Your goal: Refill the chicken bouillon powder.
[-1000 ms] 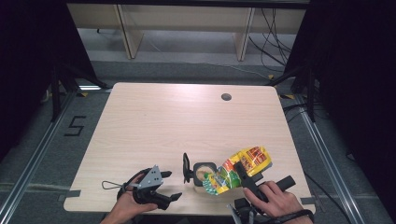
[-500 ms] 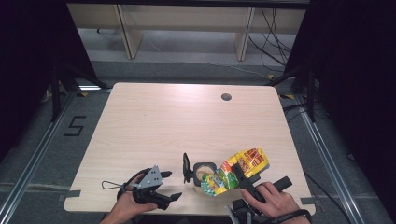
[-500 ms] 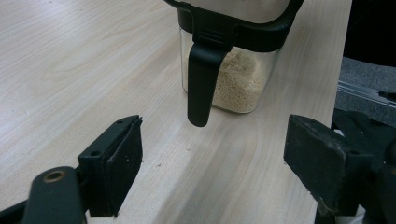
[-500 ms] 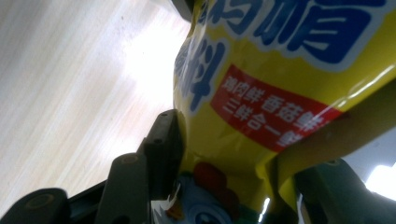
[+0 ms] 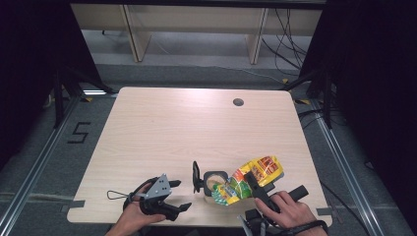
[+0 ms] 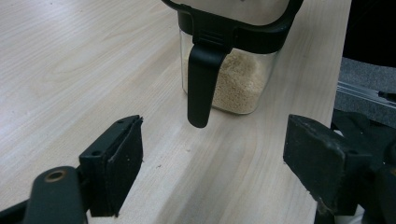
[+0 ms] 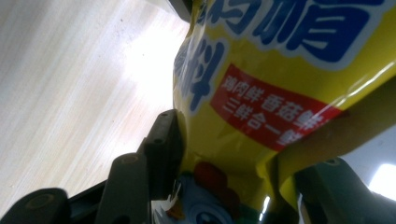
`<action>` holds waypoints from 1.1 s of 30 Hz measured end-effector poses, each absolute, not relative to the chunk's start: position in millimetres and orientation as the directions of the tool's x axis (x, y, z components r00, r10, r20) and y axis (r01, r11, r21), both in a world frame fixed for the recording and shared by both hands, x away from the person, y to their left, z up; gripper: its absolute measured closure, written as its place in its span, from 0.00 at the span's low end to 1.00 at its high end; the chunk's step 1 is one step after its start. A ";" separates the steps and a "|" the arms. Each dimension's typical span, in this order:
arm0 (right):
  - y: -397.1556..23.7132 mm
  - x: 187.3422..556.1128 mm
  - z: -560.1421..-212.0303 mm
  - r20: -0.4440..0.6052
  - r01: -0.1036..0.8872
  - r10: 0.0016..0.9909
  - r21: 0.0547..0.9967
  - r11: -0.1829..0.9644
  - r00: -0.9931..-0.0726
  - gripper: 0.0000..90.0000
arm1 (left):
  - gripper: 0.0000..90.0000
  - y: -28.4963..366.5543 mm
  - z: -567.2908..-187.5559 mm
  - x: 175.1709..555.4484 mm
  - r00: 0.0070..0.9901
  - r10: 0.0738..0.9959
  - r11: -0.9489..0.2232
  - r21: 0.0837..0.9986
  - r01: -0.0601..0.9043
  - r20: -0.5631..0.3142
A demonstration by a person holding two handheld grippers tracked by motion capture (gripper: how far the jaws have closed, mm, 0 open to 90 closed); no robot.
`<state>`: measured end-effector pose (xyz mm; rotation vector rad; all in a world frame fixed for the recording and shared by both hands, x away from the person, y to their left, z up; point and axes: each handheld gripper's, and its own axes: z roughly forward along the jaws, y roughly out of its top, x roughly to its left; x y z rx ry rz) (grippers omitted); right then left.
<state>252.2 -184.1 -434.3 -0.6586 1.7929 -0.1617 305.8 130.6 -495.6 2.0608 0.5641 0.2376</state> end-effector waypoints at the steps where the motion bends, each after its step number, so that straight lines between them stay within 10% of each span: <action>1: -185.1 253.3 -431.6 -0.830 -0.345 -0.530 -0.453 0.822 -0.175 0.58 | 0.22 130.6 -495.6 305.8 0.874 0.482 -0.441 0.847 0.297 -0.056; 33: -215.9 289.7 -444.1 -0.868 -0.278 -0.089 0.058 0.959 -0.489 0.66 | 0.22 129.9 -495.5 306.3 0.878 0.476 -0.448 0.846 0.289 -0.048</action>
